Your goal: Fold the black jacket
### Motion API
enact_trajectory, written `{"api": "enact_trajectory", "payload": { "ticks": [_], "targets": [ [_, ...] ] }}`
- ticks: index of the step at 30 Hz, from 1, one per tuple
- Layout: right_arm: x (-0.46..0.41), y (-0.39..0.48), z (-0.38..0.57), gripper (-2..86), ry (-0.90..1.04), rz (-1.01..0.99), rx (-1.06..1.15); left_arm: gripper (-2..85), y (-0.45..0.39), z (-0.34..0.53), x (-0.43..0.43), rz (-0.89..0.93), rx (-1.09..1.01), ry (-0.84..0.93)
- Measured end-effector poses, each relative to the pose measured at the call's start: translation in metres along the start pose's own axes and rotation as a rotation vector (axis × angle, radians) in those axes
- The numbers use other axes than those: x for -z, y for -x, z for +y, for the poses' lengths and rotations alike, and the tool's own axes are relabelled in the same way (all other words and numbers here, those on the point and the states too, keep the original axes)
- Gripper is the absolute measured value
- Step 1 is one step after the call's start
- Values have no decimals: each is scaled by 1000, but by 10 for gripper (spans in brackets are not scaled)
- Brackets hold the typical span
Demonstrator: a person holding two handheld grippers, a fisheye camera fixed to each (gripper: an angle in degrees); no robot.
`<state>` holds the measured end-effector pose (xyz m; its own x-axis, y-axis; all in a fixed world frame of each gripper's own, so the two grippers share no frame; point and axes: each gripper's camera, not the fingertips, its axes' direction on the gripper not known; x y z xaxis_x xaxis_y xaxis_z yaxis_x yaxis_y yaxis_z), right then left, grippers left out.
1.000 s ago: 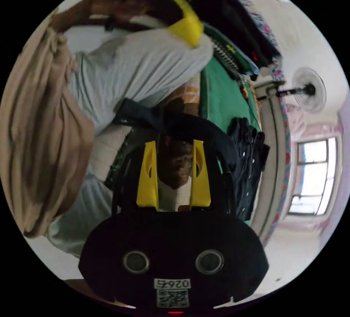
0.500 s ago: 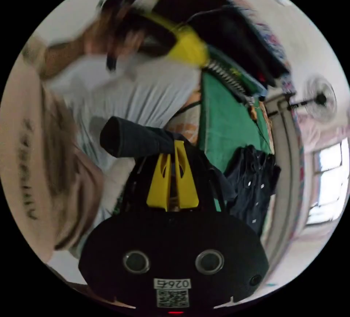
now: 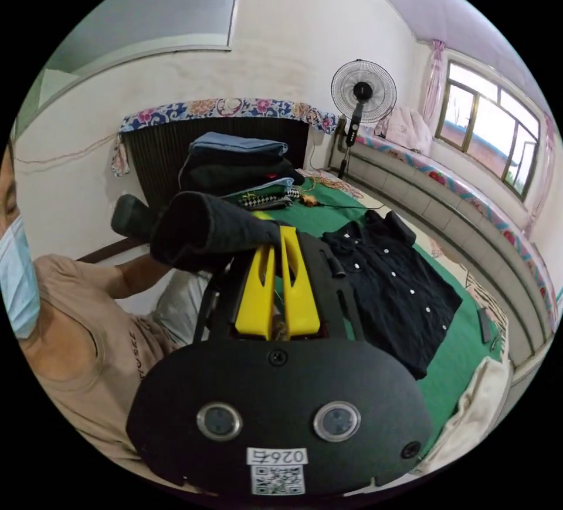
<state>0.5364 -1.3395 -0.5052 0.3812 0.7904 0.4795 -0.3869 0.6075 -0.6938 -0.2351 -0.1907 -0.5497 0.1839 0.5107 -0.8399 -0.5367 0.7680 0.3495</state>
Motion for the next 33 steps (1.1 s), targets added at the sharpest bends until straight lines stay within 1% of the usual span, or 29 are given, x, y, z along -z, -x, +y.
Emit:
{"api": "enact_trajectory", "payload": {
  "ticks": [1,2,3,4,5,6,7,8,10,12,15,17,18,19,20,21,22,23,24,25,26,28,29,30,31,32,33],
  "targets": [
    [6,-13,2,-14,-14,30,5,1,0,-15,-8,-105,-87,58],
    [12,-28,5,-14,-19,101,14,-1,2,-21,-10,-153,-135,80],
    [15,-36,7,-14,-15,126,16,-3,11,-35,-9,-152,-214,105],
    [17,-56,12,-14,-2,118,18,-5,28,-49,-4,-38,-253,111],
    [17,-77,17,-14,12,61,4,-5,37,-56,-3,34,-266,123],
    [17,-87,20,-14,21,25,-2,-6,54,-70,-3,166,-294,149],
    [15,-106,24,-13,42,-51,-9,-6,67,-80,-5,265,-334,163],
    [13,-123,28,-13,48,-137,-7,-6,73,-85,-6,298,-351,165],
    [9,-147,32,-13,47,-221,-3,-6,97,-107,-15,397,-384,141],
    [7,-177,31,-13,28,-265,-14,-5,114,-124,-25,433,-395,118],
    [3,-245,24,-12,-14,-330,-60,-1,145,-142,-52,495,-429,89],
    [-7,-319,20,-10,-44,-404,-138,6,170,-148,-76,527,-418,71],
    [-12,-340,18,-9,-52,-419,-166,13,193,-151,-101,504,-354,65],
    [-25,-387,14,-6,-67,-417,-229,29,224,-149,-137,436,-222,80],
    [-44,-439,10,1,-58,-335,-305,36,241,-146,-158,401,-141,104],
    [-57,-468,8,4,-36,-262,-358,51,275,-132,-202,356,54,168],
    [-88,-530,9,29,46,-84,-468,66,303,-107,-242,374,224,218],
    [-125,-590,18,54,186,87,-589,73,314,-92,-260,407,302,237],
    [-143,-618,28,66,272,133,-653,84,328,-58,-293,519,439,271],
    [-173,-664,52,86,391,99,-756,89,333,-23,-321,636,553,335],
    [-188,-693,77,101,375,3,-835,89,331,-7,-332,681,582,364],
    [-199,-715,112,97,260,-131,-864,89,314,51,-354,741,647,477],
    [-209,-722,134,93,251,-180,-864,89,308,65,-356,752,659,491],
    [-214,-725,144,90,253,-203,-856,98,298,83,-360,801,667,546],
    [-225,-727,164,79,264,-255,-828,106,293,85,-361,853,592,626],
    [-234,-726,183,70,289,-303,-806,110,293,82,-360,848,559,644],
    [-240,-727,192,67,311,-327,-803,121,297,76,-353,807,524,618]
  ]
}}
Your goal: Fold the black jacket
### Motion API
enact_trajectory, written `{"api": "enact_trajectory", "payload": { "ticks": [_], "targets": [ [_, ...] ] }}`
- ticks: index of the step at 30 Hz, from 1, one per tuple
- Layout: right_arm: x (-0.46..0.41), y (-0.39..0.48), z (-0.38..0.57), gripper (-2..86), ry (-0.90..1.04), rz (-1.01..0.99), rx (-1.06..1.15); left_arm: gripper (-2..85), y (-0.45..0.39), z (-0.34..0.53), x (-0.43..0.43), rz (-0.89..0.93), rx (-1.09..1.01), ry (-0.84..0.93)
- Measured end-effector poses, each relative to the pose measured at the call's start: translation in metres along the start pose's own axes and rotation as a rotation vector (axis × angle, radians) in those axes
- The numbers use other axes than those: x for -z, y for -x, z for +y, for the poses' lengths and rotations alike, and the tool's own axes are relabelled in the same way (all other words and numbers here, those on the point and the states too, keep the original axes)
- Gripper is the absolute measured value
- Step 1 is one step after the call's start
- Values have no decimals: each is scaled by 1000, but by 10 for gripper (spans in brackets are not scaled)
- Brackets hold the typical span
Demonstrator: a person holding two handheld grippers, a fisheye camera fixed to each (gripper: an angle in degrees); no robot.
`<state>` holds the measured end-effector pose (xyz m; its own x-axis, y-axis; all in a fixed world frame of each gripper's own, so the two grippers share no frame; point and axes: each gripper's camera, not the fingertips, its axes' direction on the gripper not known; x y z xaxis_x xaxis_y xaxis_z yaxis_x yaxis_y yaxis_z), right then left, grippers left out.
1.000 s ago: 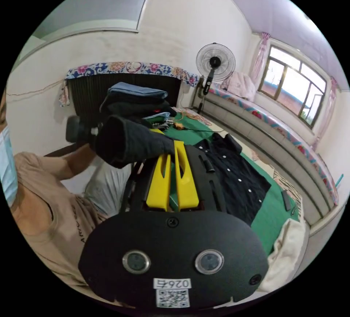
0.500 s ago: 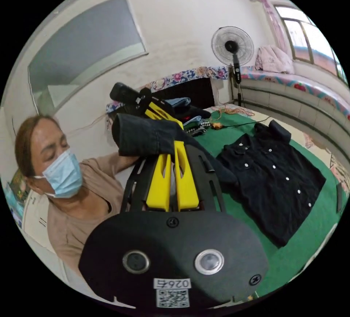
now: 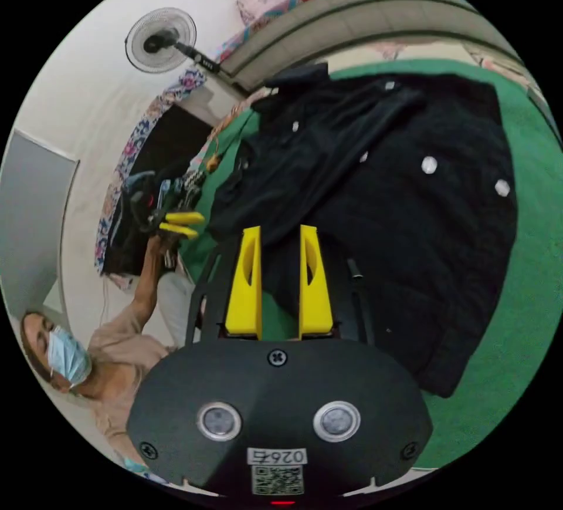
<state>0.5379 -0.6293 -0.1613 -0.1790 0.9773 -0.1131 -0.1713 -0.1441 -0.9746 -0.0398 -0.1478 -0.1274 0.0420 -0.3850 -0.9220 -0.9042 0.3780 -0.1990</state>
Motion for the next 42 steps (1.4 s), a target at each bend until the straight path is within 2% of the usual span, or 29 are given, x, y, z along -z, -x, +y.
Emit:
{"api": "enact_trajectory", "payload": {
  "ticks": [2,4,6,8,9,10,11,12,14,16,18,21,23,27,29,31,32,34,35,37,39,41,42],
  "targets": [
    [-16,-13,-4,64,138,-61,58,152,-8,0,12,-17,-36,-75],
    [-24,-7,-11,71,178,32,114,215,-9,-6,12,-27,-39,-66],
    [-35,-1,-19,88,199,124,153,228,-2,-18,4,-55,-9,-22],
    [-55,0,-30,113,234,107,174,194,5,-31,-6,-62,0,19],
    [-62,0,-33,107,250,98,178,148,7,-39,-11,-111,-9,73],
    [-78,-3,-36,72,297,100,190,92,4,-45,-11,-225,-32,118],
    [-94,-7,-37,12,376,135,228,69,0,-48,-9,-253,-72,143],
    [-102,-9,-37,8,410,156,247,23,-5,-52,-2,-245,-121,185],
    [-100,-20,-42,-4,447,162,255,7,-4,-56,14,-216,-88,210],
    [-88,-29,-46,-7,466,134,270,-1,-4,-52,36,-92,-108,198],
    [-76,-41,-47,-9,458,79,270,-3,-6,-48,47,-47,-138,201],
    [-76,-54,-39,-11,592,-40,318,-5,-17,-43,49,-94,-224,298],
    [-77,-58,-26,-9,657,-9,357,-4,-23,-41,52,-125,-267,304],
    [-42,-73,-18,-1,568,177,366,-1,-2,-47,86,-82,-178,263],
    [2,-108,-14,20,427,273,228,4,23,-42,114,-47,-57,150],
    [42,-141,-6,56,298,323,93,27,68,-25,153,37,153,-71],
    [70,-165,3,73,208,351,1,36,79,-21,158,74,194,-120],
    [107,-200,20,95,97,401,-138,113,108,-10,161,194,302,-234],
    [127,-222,34,105,52,442,-227,138,111,-10,157,203,320,-231],
    [147,-253,54,116,5,453,-334,258,115,-23,140,157,383,-131],
    [156,-281,71,131,-22,363,-405,313,109,-36,126,114,390,-34],
    [161,-306,86,146,-84,167,-454,317,102,-50,113,132,374,50],
    [164,-308,89,147,-102,150,-462,309,96,-58,105,180,351,82]
  ]
}}
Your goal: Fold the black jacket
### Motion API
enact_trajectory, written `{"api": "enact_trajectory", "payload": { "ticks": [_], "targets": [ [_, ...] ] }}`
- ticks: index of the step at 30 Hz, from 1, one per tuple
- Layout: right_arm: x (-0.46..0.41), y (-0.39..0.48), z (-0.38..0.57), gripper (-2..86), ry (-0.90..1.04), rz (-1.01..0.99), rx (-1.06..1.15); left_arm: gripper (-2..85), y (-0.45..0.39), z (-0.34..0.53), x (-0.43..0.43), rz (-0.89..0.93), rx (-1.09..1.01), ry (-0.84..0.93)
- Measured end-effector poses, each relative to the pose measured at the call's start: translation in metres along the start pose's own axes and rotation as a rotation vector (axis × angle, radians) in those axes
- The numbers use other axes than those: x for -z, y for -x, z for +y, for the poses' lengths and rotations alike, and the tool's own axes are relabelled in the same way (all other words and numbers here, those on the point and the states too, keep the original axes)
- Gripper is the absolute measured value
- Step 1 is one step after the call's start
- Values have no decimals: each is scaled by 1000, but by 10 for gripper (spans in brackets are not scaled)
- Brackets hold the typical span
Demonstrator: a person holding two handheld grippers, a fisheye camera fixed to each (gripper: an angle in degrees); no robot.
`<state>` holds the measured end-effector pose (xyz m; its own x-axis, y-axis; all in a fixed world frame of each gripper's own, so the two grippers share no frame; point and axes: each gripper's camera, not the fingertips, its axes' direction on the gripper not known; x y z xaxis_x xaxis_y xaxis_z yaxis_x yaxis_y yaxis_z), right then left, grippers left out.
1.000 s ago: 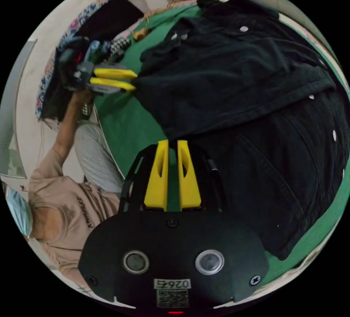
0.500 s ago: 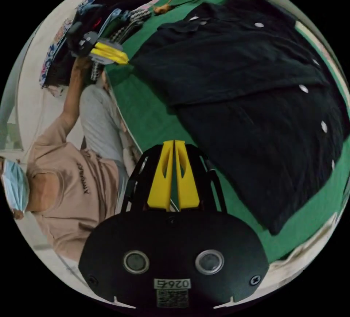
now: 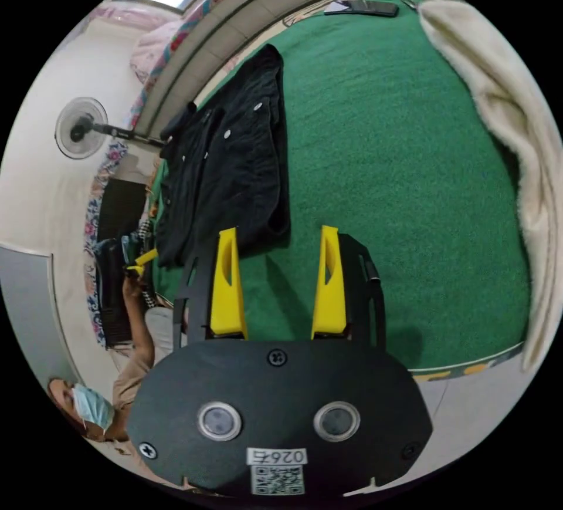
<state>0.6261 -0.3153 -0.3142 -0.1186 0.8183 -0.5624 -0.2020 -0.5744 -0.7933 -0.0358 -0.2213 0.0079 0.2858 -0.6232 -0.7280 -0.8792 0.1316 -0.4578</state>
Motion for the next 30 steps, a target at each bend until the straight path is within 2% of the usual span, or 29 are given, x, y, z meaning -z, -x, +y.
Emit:
{"api": "enact_trajectory", "payload": {
  "ticks": [2,3,4,5,6,8,12,15,19,21,24,26,29,30],
  "targets": [
    [4,-5,1,146,-20,-84,6,281,-6,-8,-8,-9,23,21],
    [2,-5,1,145,-18,-126,12,244,-10,-11,-6,-65,38,31],
    [-1,-2,1,143,-8,-210,33,195,-10,-13,-4,-65,61,25],
    [-5,3,0,142,0,-212,40,169,-9,-12,-3,-29,71,11],
    [-7,6,-1,111,8,-180,44,117,-4,-9,-2,64,100,-28],
    [-18,20,-5,21,77,18,92,14,4,-6,-6,97,142,-13],
    [-3,37,-1,-9,63,86,165,-1,-2,3,-3,101,120,-29],
    [12,39,14,-11,67,76,198,-4,-23,14,-22,91,45,84],
    [-2,19,24,-1,216,38,147,-5,-28,36,-31,191,36,164],
    [2,14,29,-4,204,63,107,-7,-27,53,-6,162,54,78],
    [29,37,44,-8,11,207,103,-9,-37,80,43,14,98,-166],
    [32,93,53,-10,-136,135,300,-10,-53,73,54,-55,59,-265],
    [-14,188,54,-10,-90,30,607,-10,-80,24,36,-87,-43,-236],
    [-28,207,55,-10,-66,19,660,-10,-85,1,21,-144,-49,-175]
  ]
}}
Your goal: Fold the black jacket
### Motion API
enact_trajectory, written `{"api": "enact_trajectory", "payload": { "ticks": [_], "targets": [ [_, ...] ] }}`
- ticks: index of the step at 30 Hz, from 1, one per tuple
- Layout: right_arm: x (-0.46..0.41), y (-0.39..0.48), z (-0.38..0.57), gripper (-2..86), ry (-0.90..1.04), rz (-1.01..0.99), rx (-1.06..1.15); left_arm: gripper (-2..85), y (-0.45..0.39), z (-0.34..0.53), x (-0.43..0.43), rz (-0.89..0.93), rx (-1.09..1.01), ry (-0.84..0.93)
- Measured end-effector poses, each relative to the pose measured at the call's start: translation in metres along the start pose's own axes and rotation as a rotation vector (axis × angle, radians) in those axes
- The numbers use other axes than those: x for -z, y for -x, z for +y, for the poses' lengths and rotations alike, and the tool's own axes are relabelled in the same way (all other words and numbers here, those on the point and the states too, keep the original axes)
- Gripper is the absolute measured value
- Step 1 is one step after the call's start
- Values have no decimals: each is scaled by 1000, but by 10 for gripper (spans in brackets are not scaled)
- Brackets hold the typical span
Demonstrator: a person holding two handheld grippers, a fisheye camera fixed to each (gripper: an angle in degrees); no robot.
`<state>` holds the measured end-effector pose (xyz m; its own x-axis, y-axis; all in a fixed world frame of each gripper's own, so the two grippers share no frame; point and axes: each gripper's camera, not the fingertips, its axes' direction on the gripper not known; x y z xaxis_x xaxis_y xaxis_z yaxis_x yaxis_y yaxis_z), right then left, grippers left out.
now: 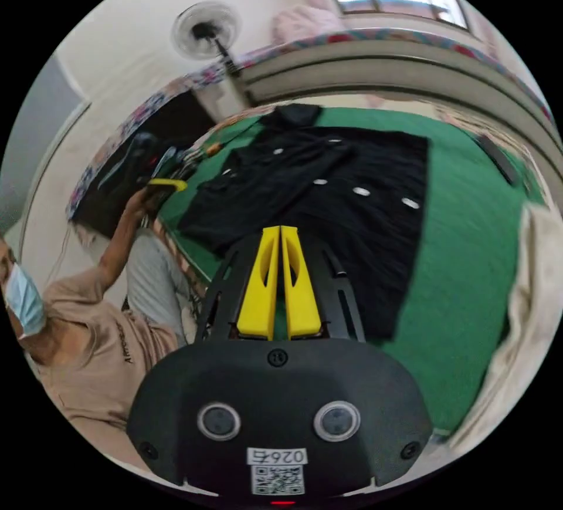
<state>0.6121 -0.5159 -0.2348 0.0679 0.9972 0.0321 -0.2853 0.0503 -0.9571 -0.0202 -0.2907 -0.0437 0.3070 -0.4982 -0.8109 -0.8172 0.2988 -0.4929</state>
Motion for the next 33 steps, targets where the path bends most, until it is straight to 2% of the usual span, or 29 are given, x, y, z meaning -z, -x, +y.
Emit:
{"api": "enact_trajectory", "payload": {
  "ticks": [2,3,4,6,7,11,13,14,18,20,21,23,27,31,33],
  "targets": [
    [-62,64,-33,-9,71,-54,180,-9,0,-23,-30,-192,13,146],
    [-79,79,-39,-9,93,-62,217,-8,5,-28,-53,-358,27,276],
    [-115,109,-48,-9,164,-71,300,-8,12,-24,-71,-372,39,346],
    [-169,147,-51,-9,378,-39,453,-8,19,-16,-65,-316,101,293],
    [-198,162,-46,-9,522,45,520,-8,22,-11,-61,-302,109,294],
    [-202,170,-51,-9,554,48,584,-8,37,13,-51,-271,164,319],
    [-193,164,-55,-9,529,-5,547,-7,44,33,-27,-273,207,276],
    [-182,160,-58,-10,458,-45,518,-7,43,36,-17,-271,198,239],
    [-142,137,-79,-11,176,-99,401,0,27,35,55,-97,56,-224],
    [-130,116,-105,-8,75,-24,314,28,30,16,67,-75,28,-332],
    [-129,110,-113,-9,64,-10,296,72,38,-3,68,-66,30,-371],
    [-130,83,-150,-10,40,-9,221,103,60,-39,62,-37,55,-373],
    [-144,34,-212,-1,18,-72,103,117,135,-115,29,63,204,-252],
    [-176,-21,-277,48,-24,-57,10,187,203,-158,-7,-27,379,-147],
    [-191,-44,-303,74,-61,-55,-34,222,230,-170,-20,26,431,-147]
  ]
}}
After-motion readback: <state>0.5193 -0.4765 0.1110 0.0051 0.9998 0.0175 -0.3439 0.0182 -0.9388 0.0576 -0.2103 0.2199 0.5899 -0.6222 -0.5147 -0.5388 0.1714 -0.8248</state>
